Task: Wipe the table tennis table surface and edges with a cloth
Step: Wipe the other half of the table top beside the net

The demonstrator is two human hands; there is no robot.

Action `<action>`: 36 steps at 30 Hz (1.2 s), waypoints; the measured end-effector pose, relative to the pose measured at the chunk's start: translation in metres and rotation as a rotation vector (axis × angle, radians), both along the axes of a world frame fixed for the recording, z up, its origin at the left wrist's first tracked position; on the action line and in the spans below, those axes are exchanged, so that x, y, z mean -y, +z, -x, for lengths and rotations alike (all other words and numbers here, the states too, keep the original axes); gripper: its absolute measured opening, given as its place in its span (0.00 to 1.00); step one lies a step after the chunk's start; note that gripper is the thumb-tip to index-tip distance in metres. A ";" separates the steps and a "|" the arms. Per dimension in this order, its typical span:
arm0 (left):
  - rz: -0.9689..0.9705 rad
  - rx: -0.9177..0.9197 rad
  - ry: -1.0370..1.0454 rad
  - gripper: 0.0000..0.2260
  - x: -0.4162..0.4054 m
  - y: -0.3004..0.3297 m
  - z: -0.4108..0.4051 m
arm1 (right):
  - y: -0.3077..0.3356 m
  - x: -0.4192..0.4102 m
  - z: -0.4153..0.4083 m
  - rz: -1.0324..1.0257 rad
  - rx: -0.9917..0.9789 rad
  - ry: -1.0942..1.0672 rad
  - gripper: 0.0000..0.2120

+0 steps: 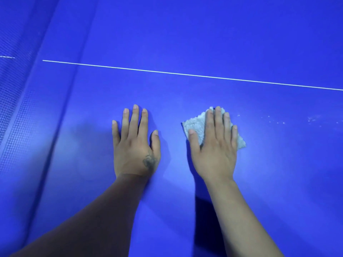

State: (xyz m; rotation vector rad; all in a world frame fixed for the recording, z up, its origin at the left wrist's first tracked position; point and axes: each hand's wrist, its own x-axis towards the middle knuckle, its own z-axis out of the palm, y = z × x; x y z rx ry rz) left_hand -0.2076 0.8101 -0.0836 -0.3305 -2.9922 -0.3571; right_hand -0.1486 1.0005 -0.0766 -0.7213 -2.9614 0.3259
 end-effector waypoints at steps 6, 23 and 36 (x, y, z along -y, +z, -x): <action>0.022 0.024 0.015 0.29 0.000 0.001 0.001 | -0.006 -0.052 0.042 -0.012 0.020 -0.118 0.37; 0.042 0.049 0.019 0.29 -0.001 0.003 0.001 | 0.005 -0.001 0.001 -0.001 0.026 0.152 0.36; 0.052 0.010 0.012 0.29 0.000 0.004 0.000 | -0.002 -0.031 0.096 0.049 0.046 -0.133 0.38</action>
